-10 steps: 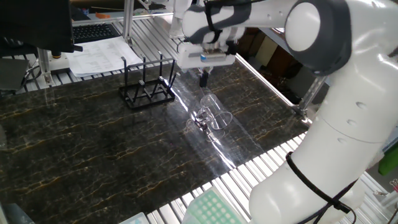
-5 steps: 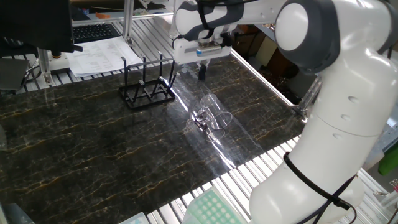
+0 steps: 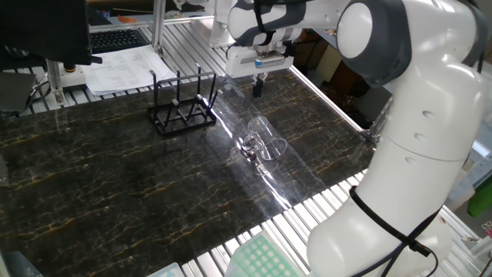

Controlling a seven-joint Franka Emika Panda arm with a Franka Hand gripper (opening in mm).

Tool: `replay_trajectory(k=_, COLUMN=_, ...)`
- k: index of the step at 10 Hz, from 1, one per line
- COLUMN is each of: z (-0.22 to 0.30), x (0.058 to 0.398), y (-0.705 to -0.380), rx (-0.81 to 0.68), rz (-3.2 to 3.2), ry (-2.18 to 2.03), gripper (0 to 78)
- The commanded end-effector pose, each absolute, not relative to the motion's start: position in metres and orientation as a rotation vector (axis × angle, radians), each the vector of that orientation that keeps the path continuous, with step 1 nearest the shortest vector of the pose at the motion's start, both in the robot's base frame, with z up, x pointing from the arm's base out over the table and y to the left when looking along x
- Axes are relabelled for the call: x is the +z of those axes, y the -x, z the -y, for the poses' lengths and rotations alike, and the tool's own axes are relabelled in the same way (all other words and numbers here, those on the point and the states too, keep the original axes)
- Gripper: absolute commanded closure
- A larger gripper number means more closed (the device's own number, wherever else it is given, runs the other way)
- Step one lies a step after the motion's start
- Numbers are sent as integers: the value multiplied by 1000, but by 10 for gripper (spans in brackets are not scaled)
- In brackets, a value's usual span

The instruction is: Put the cup on the cup rack

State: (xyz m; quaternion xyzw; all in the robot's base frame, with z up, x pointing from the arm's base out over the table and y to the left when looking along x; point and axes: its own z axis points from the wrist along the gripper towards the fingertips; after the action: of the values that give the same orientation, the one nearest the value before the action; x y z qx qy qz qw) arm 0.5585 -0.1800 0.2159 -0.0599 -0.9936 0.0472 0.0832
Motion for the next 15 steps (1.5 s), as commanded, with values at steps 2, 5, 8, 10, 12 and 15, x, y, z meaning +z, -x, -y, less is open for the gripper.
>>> replay_trajectory(k=2, z=183, x=216, y=-562, rx=127, rz=2971, ry=166, gripper=1)
replay_trajectory(k=5, z=183, x=216, y=-562, rx=127, rz=2971, ry=166, gripper=1)
replay_trajectory(k=8, z=183, x=216, y=-562, rx=127, rz=2971, ry=166, gripper=1)
replay_trajectory(k=10, z=183, x=216, y=-562, rx=127, rz=2971, ry=166, gripper=1)
replay_trajectory(k=12, z=183, x=216, y=-562, rx=127, rz=2971, ry=166, gripper=1)
replay_trajectory(k=15, z=217, x=177, y=-586, rx=36, rz=2974, ry=105, gripper=1)
